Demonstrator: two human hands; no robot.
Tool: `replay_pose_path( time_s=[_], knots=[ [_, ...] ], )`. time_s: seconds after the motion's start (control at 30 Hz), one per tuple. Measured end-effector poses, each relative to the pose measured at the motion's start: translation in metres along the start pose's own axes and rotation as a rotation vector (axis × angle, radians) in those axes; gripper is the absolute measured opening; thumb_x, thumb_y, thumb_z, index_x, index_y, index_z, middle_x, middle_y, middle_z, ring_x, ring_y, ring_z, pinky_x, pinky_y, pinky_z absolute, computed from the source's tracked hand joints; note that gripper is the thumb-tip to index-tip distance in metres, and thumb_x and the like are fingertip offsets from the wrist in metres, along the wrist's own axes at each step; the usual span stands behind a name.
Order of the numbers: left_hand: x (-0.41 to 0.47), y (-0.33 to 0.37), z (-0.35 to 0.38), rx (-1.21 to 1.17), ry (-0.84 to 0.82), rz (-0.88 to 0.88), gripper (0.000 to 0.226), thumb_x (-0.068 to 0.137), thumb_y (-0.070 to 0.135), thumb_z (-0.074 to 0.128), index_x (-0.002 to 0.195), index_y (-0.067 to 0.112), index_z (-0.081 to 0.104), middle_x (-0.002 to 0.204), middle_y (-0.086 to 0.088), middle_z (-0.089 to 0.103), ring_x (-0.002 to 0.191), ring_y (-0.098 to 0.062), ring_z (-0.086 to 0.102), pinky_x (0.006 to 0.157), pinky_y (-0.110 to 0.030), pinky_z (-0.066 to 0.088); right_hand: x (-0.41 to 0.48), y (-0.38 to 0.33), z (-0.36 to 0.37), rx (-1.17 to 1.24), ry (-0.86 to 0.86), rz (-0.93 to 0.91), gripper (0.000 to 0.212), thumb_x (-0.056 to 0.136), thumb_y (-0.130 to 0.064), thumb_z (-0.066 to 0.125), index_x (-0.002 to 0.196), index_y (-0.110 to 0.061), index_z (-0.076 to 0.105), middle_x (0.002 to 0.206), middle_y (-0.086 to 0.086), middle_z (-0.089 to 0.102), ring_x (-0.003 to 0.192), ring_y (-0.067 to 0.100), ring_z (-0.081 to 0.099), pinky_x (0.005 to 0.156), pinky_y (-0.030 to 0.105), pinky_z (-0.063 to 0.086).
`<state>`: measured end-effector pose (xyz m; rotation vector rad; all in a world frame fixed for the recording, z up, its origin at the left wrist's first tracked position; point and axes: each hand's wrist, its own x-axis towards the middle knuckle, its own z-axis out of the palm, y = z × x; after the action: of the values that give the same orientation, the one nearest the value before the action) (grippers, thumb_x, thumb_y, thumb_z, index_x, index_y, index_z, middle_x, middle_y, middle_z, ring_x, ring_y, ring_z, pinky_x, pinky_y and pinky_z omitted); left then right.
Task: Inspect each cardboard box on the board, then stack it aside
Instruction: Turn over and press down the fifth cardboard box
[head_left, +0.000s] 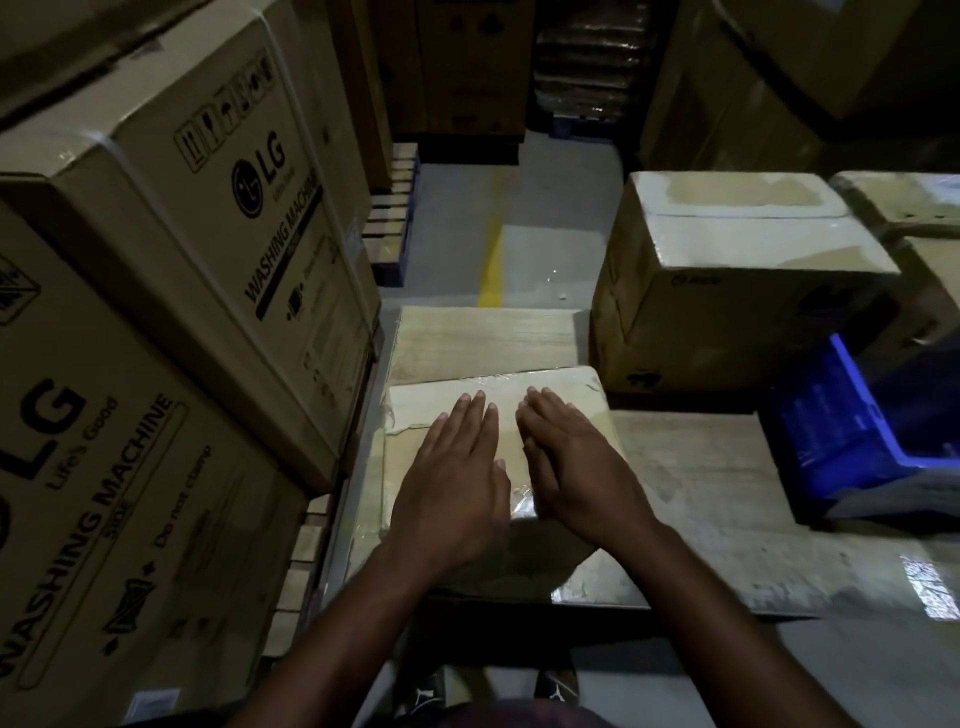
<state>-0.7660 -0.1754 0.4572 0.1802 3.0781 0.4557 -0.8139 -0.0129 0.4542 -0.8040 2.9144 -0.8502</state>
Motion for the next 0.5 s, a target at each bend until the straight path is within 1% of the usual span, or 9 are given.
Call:
replay_pose_path(
  time_s=[0.1, 0.2, 0.27, 0.33, 0.37, 0.5],
  knots=[
    [0.01, 0.009, -0.002, -0.025, 0.025, 0.005, 0.079, 0.088, 0.047, 0.0, 0.159, 0.013, -0.001, 0.167, -0.004, -0.006, 0.153, -0.016, -0.012, 0.125, -0.037, -0.001, 0.006, 0.015, -0.012, -0.094, 0.048, 0.006, 0.049, 0.101, -0.015, 0.05, 0.149, -0.006, 0.045, 0.16, 0.011, 0.036, 0.151, 0.024, 0.026, 0.122, 0.028, 0.01],
    [0.023, 0.019, 0.003, -0.005, 0.006, 0.014, 0.073, 0.095, 0.044, 0.008, 0.159, 0.012, 0.0, 0.167, -0.005, -0.007, 0.153, -0.017, -0.012, 0.125, -0.037, -0.002, 0.01, 0.033, -0.014, -0.142, 0.035, 0.031, 0.052, 0.103, -0.016, 0.046, 0.153, -0.007, 0.038, 0.163, 0.01, 0.03, 0.153, 0.022, 0.018, 0.123, 0.03, 0.007],
    [0.027, 0.021, 0.008, 0.041, -0.017, 0.018, 0.07, 0.097, 0.042, 0.013, 0.159, 0.011, 0.002, 0.167, -0.006, -0.007, 0.153, -0.017, -0.012, 0.125, -0.037, -0.002, 0.01, 0.039, -0.01, -0.044, 0.032, 0.054, 0.05, 0.105, -0.017, 0.042, 0.154, -0.007, 0.036, 0.163, 0.008, 0.029, 0.154, 0.017, 0.012, 0.125, 0.033, 0.013],
    [0.028, 0.02, 0.011, 0.062, -0.022, 0.017, 0.069, 0.098, 0.041, 0.014, 0.159, 0.01, 0.004, 0.167, -0.006, -0.006, 0.153, -0.017, -0.011, 0.125, -0.037, -0.003, 0.009, 0.042, -0.006, 0.036, 0.049, 0.068, 0.049, 0.106, -0.017, 0.041, 0.154, -0.007, 0.037, 0.163, 0.007, 0.029, 0.153, 0.013, 0.01, 0.124, 0.03, 0.016],
    [0.027, 0.02, 0.011, 0.059, -0.021, 0.02, 0.069, 0.098, 0.041, 0.015, 0.159, 0.011, 0.005, 0.167, -0.005, -0.005, 0.153, -0.016, -0.011, 0.125, -0.036, -0.003, 0.008, 0.043, -0.004, 0.046, 0.057, 0.069, 0.048, 0.106, -0.017, 0.04, 0.153, -0.006, 0.037, 0.163, 0.007, 0.03, 0.153, 0.013, 0.01, 0.123, 0.03, 0.017],
    [0.025, 0.02, 0.012, 0.035, 0.004, 0.028, 0.069, 0.098, 0.042, 0.016, 0.159, 0.012, 0.006, 0.167, -0.004, -0.004, 0.153, -0.014, -0.012, 0.124, -0.032, -0.006, 0.004, 0.045, -0.001, 0.086, 0.094, 0.076, 0.051, 0.104, -0.024, 0.034, 0.152, -0.008, 0.04, 0.162, 0.004, 0.032, 0.154, 0.014, 0.014, 0.124, 0.038, 0.024]
  ],
)
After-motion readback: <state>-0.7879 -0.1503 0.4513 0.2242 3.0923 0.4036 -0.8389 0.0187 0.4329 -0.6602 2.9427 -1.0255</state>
